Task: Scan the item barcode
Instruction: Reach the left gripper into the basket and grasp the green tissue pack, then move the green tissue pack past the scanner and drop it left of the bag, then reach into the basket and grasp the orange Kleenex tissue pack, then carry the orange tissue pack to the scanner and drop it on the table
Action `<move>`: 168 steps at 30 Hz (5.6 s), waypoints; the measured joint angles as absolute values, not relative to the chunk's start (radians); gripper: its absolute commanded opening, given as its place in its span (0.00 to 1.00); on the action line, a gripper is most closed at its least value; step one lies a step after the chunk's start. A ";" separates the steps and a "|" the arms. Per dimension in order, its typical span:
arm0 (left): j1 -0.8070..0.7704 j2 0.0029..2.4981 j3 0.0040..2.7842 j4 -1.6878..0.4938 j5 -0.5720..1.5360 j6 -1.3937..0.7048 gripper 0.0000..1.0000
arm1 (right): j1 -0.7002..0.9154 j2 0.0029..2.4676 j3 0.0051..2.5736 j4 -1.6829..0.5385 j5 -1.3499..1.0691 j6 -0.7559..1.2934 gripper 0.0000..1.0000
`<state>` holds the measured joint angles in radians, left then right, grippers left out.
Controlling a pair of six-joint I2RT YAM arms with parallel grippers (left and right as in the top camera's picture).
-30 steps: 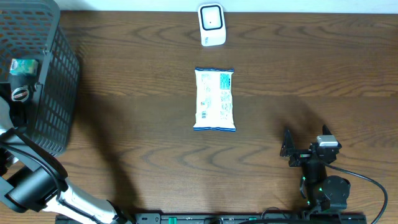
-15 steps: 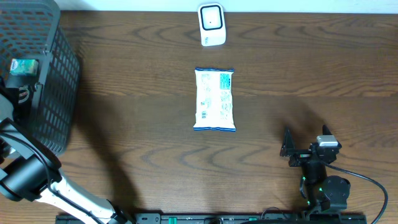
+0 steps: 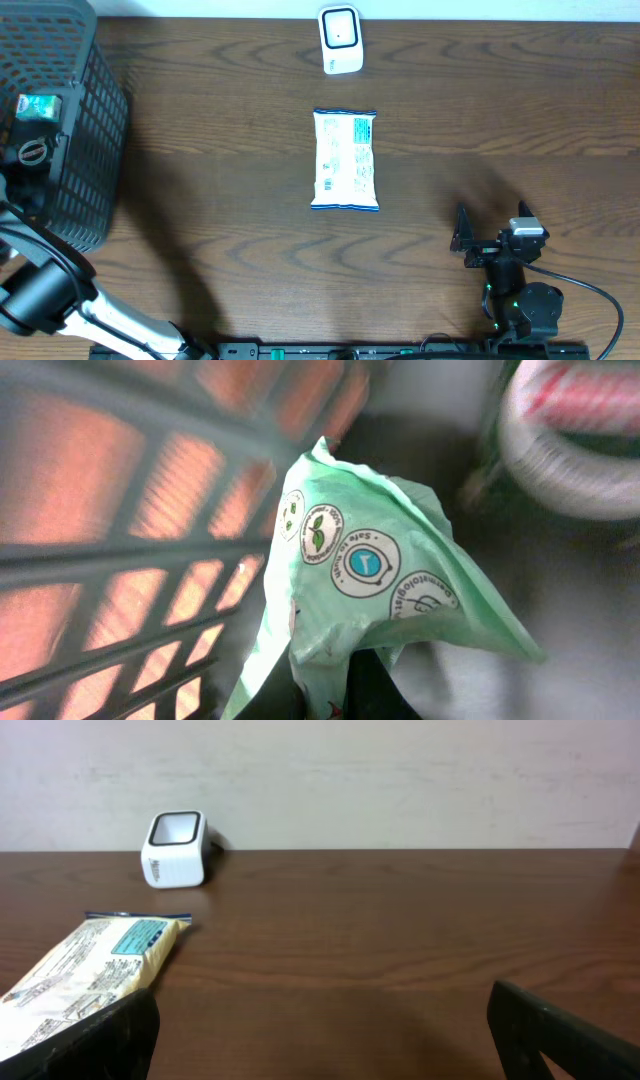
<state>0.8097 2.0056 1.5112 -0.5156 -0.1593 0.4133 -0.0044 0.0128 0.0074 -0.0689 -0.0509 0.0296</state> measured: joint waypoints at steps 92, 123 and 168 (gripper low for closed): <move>0.656 1.677 1.626 -0.703 -0.157 -0.379 0.85 | -0.004 0.013 0.007 -0.068 -0.051 0.029 0.99; 0.727 2.158 1.641 -0.925 -0.395 -0.474 0.07 | -0.004 0.013 0.007 -0.069 -0.051 0.030 0.99; -0.092 2.057 1.708 -0.849 0.136 0.260 0.08 | -0.004 0.013 0.007 -0.068 -0.051 0.030 0.99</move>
<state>-0.0917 2.0571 1.7077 -0.8490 0.1360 0.2604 -0.0044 0.0128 0.0071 -0.0685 -0.0509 0.0296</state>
